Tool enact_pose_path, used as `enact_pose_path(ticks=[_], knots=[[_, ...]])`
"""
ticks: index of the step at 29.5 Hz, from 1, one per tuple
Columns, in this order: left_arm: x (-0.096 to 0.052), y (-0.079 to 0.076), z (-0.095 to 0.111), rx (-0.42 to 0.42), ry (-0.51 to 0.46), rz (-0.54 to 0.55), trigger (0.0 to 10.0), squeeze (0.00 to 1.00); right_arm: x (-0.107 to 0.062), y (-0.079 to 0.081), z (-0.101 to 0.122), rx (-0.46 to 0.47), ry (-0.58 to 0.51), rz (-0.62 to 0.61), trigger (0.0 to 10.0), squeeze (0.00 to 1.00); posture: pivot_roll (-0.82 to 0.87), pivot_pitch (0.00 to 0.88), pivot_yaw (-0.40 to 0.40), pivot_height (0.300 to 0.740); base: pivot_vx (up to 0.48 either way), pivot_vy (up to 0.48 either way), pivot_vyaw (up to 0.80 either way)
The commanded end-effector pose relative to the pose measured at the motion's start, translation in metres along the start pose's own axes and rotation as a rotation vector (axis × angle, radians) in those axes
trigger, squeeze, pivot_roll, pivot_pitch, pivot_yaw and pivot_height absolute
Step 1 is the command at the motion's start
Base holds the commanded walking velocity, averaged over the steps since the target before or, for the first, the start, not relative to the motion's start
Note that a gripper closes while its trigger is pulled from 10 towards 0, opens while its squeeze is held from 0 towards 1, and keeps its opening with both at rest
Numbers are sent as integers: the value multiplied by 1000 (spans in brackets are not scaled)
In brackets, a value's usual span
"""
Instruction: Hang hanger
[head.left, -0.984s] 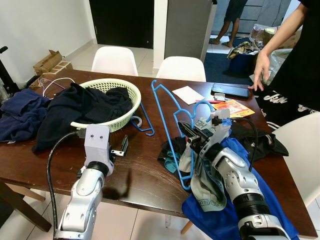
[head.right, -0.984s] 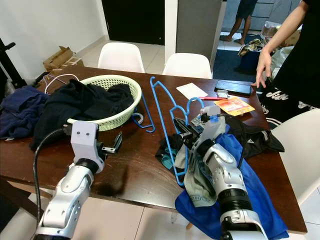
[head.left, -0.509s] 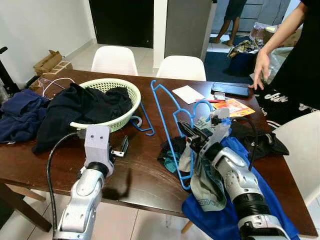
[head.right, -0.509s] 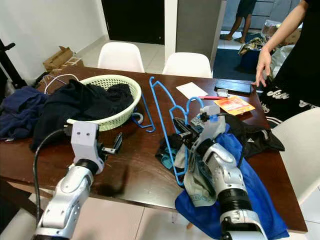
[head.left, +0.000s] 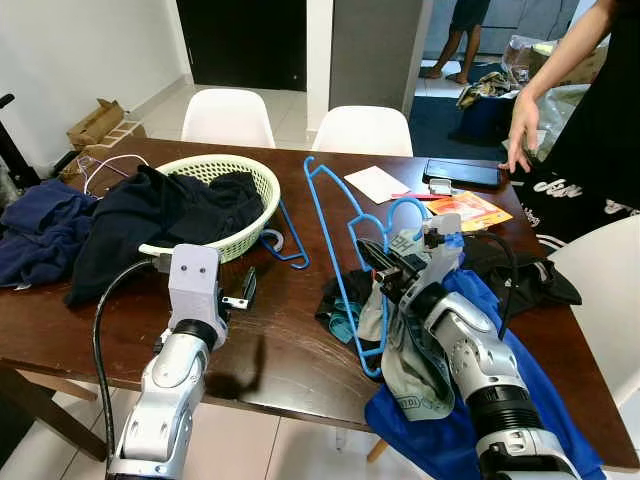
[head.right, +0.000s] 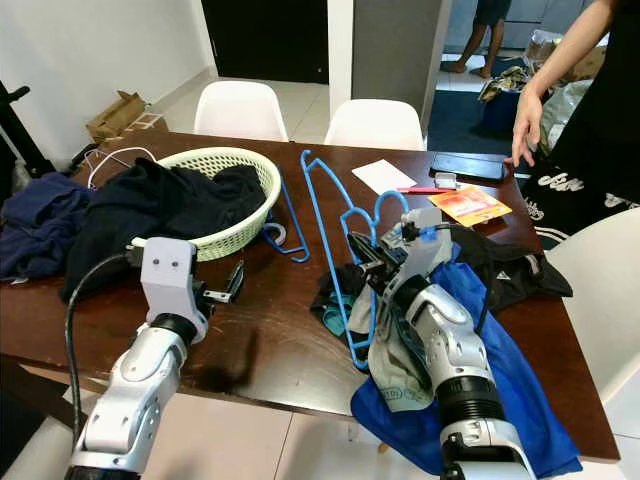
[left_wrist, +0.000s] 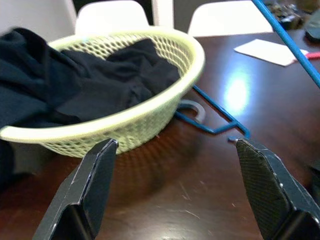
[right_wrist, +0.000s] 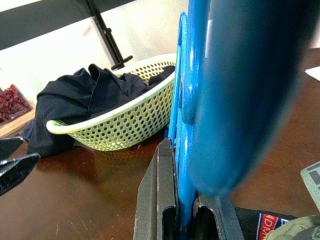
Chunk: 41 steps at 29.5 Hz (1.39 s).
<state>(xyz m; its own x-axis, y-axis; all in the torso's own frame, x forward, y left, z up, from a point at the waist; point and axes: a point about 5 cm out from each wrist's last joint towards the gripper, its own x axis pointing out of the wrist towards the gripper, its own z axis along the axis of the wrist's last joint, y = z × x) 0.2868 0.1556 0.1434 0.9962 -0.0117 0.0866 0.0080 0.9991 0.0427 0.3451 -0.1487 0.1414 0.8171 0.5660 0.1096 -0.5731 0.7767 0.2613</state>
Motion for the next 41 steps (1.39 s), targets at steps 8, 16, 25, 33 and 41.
enact_pose_path(ticks=[8,16,25,33,41], knots=[[9,71,39,102,-93,314,10000,0,1,6,-6,26,15,24,10000,0,58,49,14,740,0,0,0],[14,101,53,43,-124,415,10000,0,1,6,-7,27,21,20,10000,0,55,38,16,740,0,0,0],[30,130,46,-136,-65,407,10000,0,0,5,-7,27,25,12,10000,0,52,31,12,740,0,0,0],[55,156,50,-173,-24,408,10000,0,0,4,-7,18,29,5,10000,0,30,33,11,740,0,0,0],[62,189,81,-166,-89,430,10000,0,-1,0,-4,15,28,-19,10000,0,21,41,19,740,0,0,0]])
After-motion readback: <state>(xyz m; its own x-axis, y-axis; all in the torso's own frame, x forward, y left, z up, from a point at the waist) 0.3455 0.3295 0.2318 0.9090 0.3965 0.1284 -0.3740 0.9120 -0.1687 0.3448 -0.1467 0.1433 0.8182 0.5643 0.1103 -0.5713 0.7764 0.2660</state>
